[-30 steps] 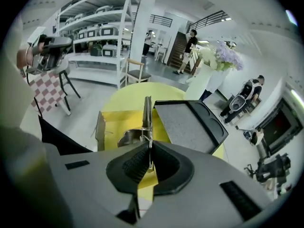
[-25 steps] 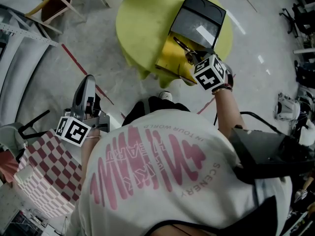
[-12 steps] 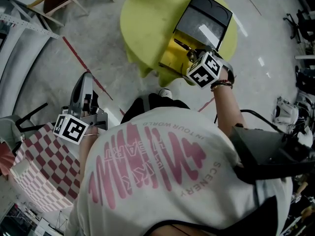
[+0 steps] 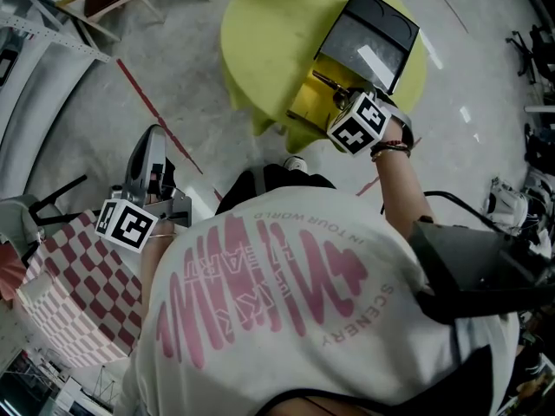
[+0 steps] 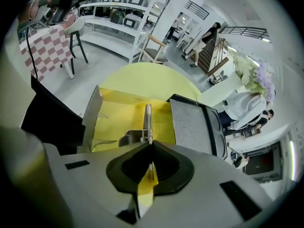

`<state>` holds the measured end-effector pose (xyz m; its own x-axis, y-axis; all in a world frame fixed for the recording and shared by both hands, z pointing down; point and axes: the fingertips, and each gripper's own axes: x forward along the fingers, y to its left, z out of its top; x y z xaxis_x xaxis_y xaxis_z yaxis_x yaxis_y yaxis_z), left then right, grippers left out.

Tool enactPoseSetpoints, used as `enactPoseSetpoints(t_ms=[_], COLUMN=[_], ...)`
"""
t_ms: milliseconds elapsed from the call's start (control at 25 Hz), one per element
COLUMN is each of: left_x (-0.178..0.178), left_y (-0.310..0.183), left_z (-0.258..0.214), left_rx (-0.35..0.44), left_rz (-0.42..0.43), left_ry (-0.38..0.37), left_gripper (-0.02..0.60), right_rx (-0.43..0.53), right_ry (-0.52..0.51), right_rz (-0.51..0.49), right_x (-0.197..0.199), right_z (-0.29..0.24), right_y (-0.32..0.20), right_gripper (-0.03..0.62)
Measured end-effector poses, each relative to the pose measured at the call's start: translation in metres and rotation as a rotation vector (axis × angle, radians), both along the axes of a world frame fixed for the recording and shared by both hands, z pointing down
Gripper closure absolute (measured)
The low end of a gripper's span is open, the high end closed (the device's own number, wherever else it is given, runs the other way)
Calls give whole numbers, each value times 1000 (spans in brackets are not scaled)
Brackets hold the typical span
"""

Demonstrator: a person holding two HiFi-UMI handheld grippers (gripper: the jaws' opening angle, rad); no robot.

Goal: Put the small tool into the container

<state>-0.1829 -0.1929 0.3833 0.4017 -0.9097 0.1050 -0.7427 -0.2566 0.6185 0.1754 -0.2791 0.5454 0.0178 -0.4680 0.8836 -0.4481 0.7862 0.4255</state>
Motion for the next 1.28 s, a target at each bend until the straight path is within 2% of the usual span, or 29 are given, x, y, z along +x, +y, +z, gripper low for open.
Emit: enactPoseSetpoints(t_ms=[1280], left_x=[-13], left_y=[11], left_z=[8], left_rx=[-17], left_rz=[-66], left_ry=[-1], left_gripper=[574], right_rx=[-31], right_ry=[-20], right_rz=[-11], right_x=[-10], right_z=[16], right_y=[-4], right_gripper=[582])
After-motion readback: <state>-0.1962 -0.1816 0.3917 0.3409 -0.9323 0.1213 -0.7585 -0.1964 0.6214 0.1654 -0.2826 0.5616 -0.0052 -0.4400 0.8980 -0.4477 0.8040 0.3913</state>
